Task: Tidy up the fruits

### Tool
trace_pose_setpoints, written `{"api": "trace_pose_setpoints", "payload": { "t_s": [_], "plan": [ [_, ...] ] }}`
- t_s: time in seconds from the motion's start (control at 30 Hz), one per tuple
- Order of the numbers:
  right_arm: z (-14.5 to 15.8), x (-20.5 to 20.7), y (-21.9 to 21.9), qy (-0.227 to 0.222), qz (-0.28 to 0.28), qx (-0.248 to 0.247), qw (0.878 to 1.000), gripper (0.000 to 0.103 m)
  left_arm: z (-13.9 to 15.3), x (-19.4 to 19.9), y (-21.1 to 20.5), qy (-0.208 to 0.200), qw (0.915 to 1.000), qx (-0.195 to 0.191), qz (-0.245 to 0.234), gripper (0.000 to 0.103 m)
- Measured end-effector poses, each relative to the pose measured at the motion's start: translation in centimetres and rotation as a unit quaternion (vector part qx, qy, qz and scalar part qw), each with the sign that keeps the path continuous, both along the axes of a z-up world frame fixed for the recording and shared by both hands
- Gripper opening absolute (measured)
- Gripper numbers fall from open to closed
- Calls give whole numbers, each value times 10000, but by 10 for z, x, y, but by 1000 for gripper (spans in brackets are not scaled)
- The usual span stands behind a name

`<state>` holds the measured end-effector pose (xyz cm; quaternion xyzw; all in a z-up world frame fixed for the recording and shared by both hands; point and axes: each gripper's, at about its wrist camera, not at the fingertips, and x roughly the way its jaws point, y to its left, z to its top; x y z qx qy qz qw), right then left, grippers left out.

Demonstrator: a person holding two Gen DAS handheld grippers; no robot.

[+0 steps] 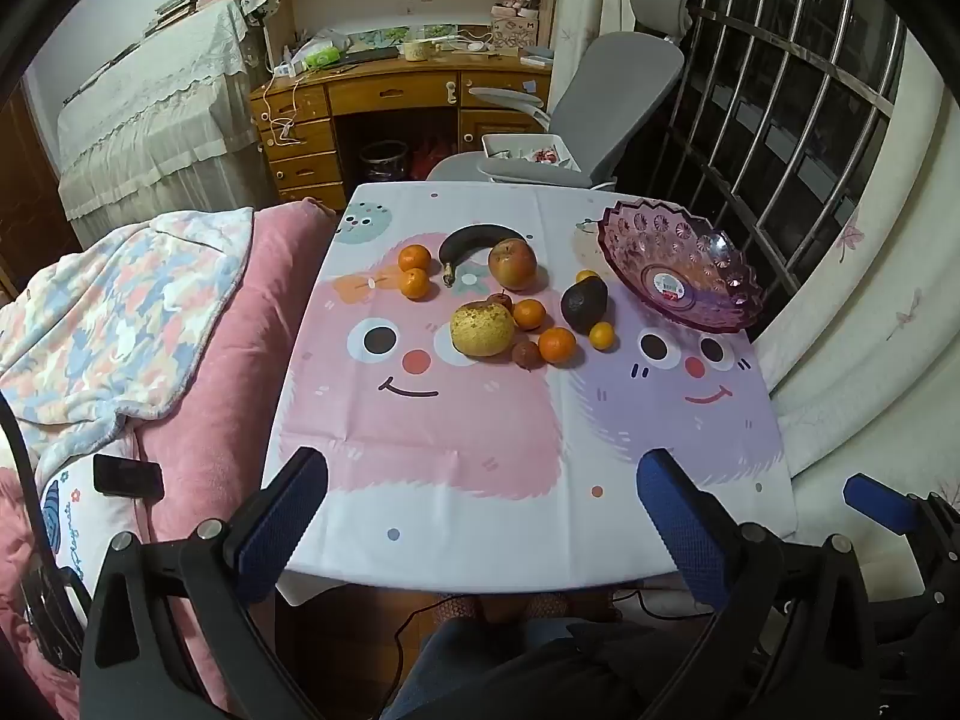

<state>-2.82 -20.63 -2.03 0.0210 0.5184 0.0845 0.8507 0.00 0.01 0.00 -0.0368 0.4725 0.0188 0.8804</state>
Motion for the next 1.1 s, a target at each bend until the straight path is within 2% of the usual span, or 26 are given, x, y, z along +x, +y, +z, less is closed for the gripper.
{"api": "trace_pose_setpoints", "payload": {
  "t_s": [0.6, 1.1],
  "plan": [
    [-1, 6, -2, -7, -37, -32, 10000, 103, -3, -3, 1, -16, 10000, -56, 0, 102],
    [1, 22, -7, -32, -13, -9, 10000, 103, 3, 20, 3, 38, 9999, -102, 70, 102]
  ]
}}
